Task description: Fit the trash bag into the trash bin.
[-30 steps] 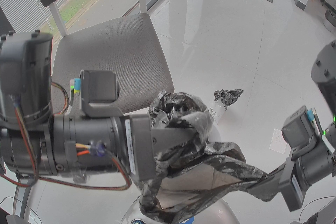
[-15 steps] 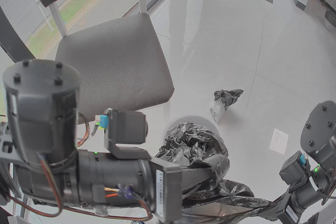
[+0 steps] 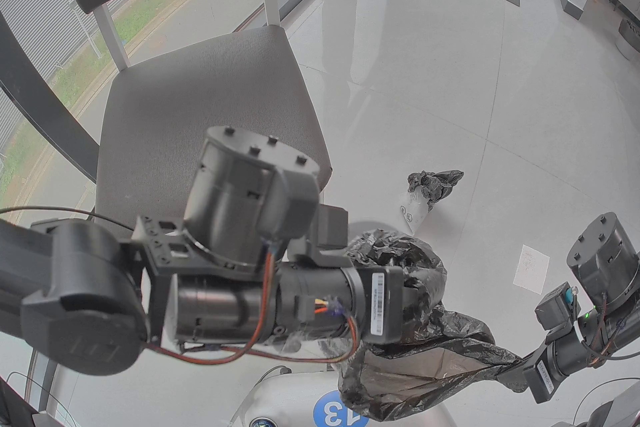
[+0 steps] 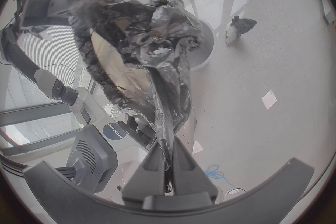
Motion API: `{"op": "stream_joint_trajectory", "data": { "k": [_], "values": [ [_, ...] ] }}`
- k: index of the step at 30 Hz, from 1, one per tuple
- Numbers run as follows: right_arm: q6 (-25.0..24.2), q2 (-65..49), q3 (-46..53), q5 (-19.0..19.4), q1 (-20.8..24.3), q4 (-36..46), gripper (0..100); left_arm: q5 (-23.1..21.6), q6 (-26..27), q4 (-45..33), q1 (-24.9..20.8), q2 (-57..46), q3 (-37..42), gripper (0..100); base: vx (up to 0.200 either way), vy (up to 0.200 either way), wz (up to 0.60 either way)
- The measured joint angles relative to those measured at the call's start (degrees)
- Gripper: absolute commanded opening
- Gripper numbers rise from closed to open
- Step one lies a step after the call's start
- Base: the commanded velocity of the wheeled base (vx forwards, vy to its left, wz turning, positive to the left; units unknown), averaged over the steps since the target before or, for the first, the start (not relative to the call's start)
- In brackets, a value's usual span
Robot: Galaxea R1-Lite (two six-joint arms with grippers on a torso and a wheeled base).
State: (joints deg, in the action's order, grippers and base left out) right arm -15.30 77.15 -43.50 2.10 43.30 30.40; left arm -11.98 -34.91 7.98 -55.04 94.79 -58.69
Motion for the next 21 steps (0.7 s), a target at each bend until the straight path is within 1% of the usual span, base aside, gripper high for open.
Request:
{"op": "stream_joint_trajectory", "data": {
  "k": [4, 6, 9, 14, 21],
  "values": [
    [1.62, 0.38, 2.02, 3.21, -3.94, -1.39, 0, -0.57, -0.04, 2.9, 3.39, 4.4, -1.54, 0, 0.0, 0.0, 0.0],
    [1.95, 0.71, 2.86, 3.82, -4.88, -1.67, 0, -0.66, -0.11, 3.5, 4.22, 6.14, -1.76, 0, 0.0, 0.0, 0.0],
    [2.68, 1.34, 3.78, 3.91, -5.88, -2.29, 0, -0.63, -0.3, 3.97, 4.8, 8.16, -1.9, 0, 0.0, 0.0, 0.0],
    [4.96, 3.41, 5.05, 4.02, -9.44, -6.05, 0, -0.49, -0.48, 6.38, 5.51, 11.29, -2.32, 0, 0.0, 0.0, 0.0],
    [8.81, 8.42, 6.57, 4.04, -16.07, -16.29, 0, -0.11, -0.28, 8.79, 8.81, 14.28, -2.58, 0, 0.0, 0.0, 0.0]
  ]
}}
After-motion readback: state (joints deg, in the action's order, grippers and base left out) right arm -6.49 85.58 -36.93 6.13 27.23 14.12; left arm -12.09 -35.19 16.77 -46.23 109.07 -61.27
